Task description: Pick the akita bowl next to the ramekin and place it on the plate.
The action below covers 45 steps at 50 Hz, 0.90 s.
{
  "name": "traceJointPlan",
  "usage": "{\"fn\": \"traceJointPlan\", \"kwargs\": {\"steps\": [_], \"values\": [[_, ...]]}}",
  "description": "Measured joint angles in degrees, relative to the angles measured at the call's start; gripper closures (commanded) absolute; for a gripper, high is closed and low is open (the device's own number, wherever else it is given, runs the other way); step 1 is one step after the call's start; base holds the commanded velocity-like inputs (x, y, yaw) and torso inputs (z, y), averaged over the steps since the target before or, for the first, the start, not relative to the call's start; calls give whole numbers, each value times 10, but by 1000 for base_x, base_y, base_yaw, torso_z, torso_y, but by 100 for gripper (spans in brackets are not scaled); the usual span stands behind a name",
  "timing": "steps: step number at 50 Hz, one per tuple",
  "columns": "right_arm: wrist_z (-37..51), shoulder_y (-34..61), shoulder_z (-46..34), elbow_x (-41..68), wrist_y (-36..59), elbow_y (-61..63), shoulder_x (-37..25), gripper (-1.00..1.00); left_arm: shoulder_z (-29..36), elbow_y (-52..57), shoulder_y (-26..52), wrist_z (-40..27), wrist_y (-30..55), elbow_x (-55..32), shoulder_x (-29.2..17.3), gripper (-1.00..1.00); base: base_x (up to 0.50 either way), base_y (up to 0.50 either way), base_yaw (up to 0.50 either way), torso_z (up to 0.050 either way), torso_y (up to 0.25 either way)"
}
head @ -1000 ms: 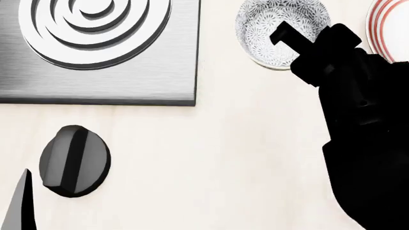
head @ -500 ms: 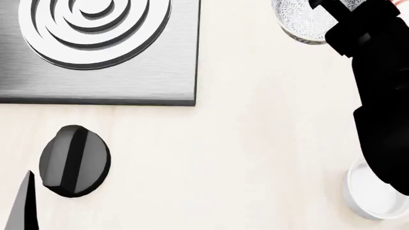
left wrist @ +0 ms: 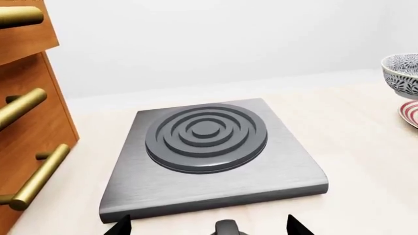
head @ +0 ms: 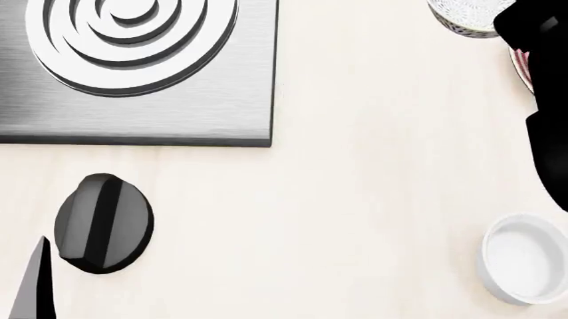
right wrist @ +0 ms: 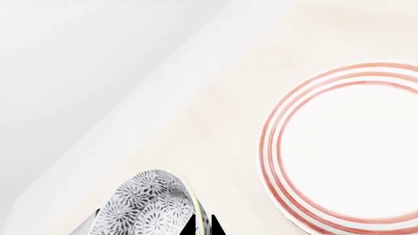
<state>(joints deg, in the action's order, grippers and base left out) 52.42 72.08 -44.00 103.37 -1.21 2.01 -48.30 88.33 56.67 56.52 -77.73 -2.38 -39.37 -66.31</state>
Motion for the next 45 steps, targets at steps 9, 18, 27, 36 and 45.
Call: {"fn": "traceJointPlan", "kwargs": {"steps": [9,18,27,36,45], "values": [[-5,6,1,-3,2,-26,0,100,-1,1,3,0,2,-3,0,-100,0,0,0,0,0],[-11,15,-1,-6,9,-56,2,100,-1,1,3,0,2,-3,0,-100,0,0,0,0,1],[-17,23,2,-4,12,-84,3,100,1,0,0,-1,1,0,0,-100,0,0,0,0,0],[-23,32,3,-2,20,-120,3,100,1,-1,-1,-1,2,1,1,-100,0,0,0,0,0],[-33,28,7,5,18,-149,3,100,0,0,0,-2,4,0,2,-100,0,0,0,0,1]]}}
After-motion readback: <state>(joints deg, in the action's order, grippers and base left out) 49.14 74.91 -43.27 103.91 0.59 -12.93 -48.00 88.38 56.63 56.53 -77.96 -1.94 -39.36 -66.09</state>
